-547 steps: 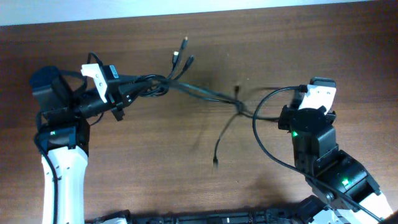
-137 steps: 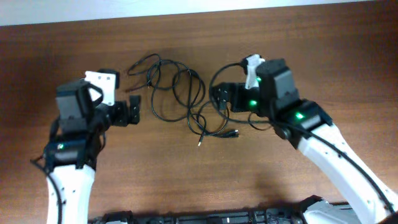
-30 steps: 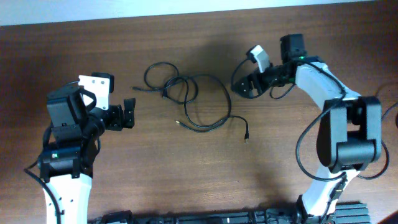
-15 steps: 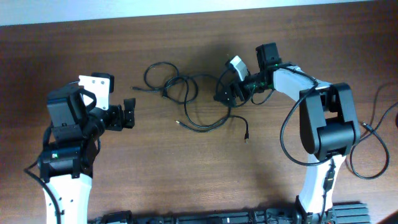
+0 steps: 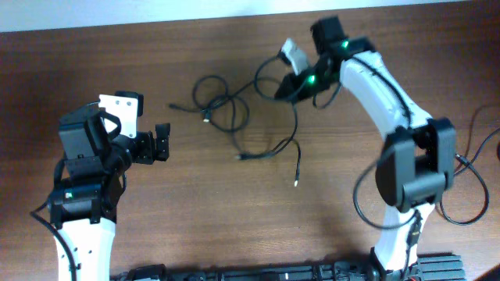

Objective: Untangle cables

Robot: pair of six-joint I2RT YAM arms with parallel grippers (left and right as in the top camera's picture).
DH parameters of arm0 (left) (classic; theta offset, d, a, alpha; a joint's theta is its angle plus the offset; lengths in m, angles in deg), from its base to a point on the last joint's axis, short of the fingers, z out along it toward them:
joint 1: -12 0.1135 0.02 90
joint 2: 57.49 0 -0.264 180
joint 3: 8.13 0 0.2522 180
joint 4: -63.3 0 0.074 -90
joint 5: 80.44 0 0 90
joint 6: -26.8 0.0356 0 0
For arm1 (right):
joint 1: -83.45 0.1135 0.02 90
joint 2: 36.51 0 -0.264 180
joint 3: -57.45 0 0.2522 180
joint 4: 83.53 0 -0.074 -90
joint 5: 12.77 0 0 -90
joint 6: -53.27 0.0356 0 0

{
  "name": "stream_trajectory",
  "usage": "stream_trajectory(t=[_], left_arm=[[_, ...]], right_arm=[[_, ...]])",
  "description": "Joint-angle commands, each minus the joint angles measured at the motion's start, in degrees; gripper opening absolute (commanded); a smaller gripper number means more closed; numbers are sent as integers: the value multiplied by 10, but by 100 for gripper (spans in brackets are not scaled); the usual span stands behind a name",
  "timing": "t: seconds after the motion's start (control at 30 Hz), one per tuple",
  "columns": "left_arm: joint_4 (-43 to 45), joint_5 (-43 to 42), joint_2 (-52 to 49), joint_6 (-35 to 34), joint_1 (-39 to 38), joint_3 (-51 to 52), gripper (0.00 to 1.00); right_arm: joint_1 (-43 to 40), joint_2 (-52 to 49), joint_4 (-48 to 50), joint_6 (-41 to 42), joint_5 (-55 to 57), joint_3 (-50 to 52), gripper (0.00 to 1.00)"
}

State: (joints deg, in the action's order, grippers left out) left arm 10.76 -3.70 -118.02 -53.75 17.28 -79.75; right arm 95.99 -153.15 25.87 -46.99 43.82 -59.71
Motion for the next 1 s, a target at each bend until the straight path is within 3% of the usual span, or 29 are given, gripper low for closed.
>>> stream_trajectory(t=[0.0,0.27,0.43,0.6,0.97], left_arm=[[1,-5,2,9,1,0,99],[1,-5,2,9,1,0,99],[1,-5,2,9,1,0,99],[1,-5,2,9,1,0,99],[1,-11,2,7,1,0,99]], right_arm=[[29,70,-56,-4,131,-134,4],[89,162,-68,-29,131,-360,4],[89,181,-79,-45,129,-368,4],[89,218,27,-43,71,-368,4],[88,217,-19,-43,71,-368,4]])
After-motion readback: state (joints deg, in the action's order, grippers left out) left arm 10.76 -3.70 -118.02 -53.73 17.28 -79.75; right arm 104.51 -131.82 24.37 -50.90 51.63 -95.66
